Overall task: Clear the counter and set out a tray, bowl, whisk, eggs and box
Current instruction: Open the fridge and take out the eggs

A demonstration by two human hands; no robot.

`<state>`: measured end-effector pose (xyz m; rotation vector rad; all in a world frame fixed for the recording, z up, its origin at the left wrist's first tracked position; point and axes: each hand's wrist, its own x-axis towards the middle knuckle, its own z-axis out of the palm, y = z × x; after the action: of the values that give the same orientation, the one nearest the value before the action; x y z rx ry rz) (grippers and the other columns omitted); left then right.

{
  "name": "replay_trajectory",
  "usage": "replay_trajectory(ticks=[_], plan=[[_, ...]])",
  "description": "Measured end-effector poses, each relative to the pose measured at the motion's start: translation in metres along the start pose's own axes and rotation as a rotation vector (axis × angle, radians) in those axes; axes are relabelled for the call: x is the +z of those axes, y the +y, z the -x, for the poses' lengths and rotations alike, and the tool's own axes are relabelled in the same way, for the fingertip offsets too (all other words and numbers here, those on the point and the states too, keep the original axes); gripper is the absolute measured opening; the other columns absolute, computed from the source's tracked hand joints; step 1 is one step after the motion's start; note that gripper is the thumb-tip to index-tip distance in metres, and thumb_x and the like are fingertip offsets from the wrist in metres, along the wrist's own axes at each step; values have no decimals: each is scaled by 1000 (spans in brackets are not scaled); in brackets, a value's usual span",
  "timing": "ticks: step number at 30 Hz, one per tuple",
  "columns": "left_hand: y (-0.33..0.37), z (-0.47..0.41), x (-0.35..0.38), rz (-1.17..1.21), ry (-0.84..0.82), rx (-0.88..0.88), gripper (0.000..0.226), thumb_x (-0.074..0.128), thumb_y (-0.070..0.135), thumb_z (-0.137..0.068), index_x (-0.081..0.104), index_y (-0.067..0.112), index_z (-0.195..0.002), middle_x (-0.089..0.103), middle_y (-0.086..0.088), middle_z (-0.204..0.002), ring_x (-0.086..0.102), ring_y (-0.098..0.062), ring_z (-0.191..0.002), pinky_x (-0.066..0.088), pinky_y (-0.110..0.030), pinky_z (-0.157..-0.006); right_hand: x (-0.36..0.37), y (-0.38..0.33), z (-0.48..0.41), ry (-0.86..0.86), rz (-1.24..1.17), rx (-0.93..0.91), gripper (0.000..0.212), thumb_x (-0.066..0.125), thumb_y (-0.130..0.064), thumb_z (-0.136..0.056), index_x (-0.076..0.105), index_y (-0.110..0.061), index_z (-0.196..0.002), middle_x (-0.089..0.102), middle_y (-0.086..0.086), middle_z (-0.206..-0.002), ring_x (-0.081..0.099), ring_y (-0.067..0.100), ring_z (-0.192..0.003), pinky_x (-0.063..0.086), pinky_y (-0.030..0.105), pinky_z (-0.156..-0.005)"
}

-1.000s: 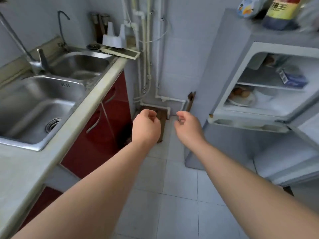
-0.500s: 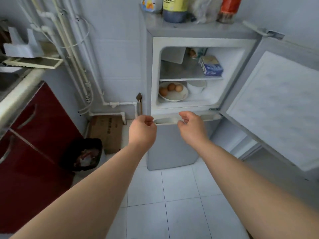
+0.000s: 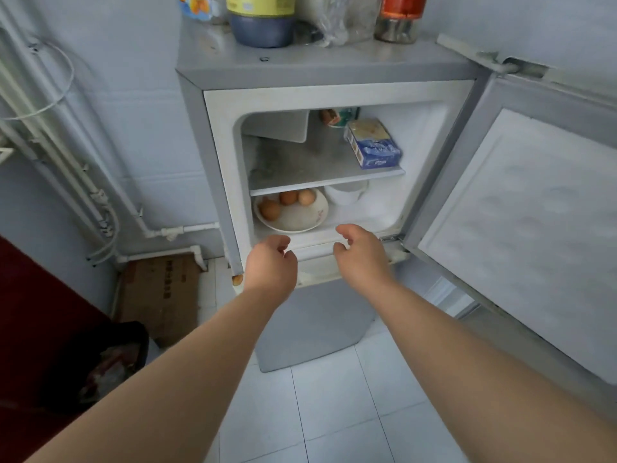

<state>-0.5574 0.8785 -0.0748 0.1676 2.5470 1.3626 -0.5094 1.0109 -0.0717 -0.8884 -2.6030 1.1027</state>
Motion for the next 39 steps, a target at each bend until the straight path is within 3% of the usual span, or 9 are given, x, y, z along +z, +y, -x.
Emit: replay_trajectory(ticks=[7, 12, 18, 26, 33, 39], plan=[[-13, -52, 33, -199, -32, 37, 42, 44, 18, -98, 44, 15, -141, 44, -3, -144, 47, -25, -128, 39, -28, -98, 29, 20, -58, -38, 62, -51, 41, 46, -19, -97, 46, -16, -139, 48, 6, -141, 51, 26, -122, 41, 34, -102], [-21, -103, 51, -332, 30, 74, 43, 45, 16, -95, 44, 11, -138, 44, -13, -139, 43, -34, -125, 36, -37, -106, 55, 32, -111, -58, 145, -145, 43, 46, -19, -96, 45, -15, -139, 47, 9, -141, 47, 29, -125, 39, 35, -103], [-28, -155, 69, -350, 80, 98, 40, 44, 8, -90, 46, -3, -129, 35, -19, -147, 37, -34, -133, 34, -38, -110, 80, 31, -166, -35, 211, -269, 41, 50, -16, -93, 50, -14, -135, 52, 11, -136, 48, 31, -123, 41, 38, -103], [-27, -199, 91, -474, 120, -11, 59, 52, 6, -86, 31, 5, -141, 22, -15, -151, 26, -33, -140, 29, -34, -114, 107, 33, -220, -32, 340, -380, 45, 53, -13, -89, 48, -16, -133, 55, 11, -132, 49, 34, -120, 41, 35, -98], [-31, -221, 97, -592, 199, -64, 41, 48, 5, -87, 43, 8, -128, 29, -17, -139, 33, -34, -128, 32, -35, -108, 115, 31, -241, -41, 473, -404, 42, 58, -23, -87, 50, -20, -128, 50, 11, -135, 43, 33, -126, 35, 36, -102], [-37, -228, 101, -678, 181, -18, 40, 46, 10, -88, 44, 8, -128, 41, -18, -134, 38, -32, -128, 35, -35, -106, 118, 30, -237, -29, 463, -421, 28, 48, -18, -91, 55, -18, -118, 57, 12, -125, 46, 32, -120, 35, 38, -97]])
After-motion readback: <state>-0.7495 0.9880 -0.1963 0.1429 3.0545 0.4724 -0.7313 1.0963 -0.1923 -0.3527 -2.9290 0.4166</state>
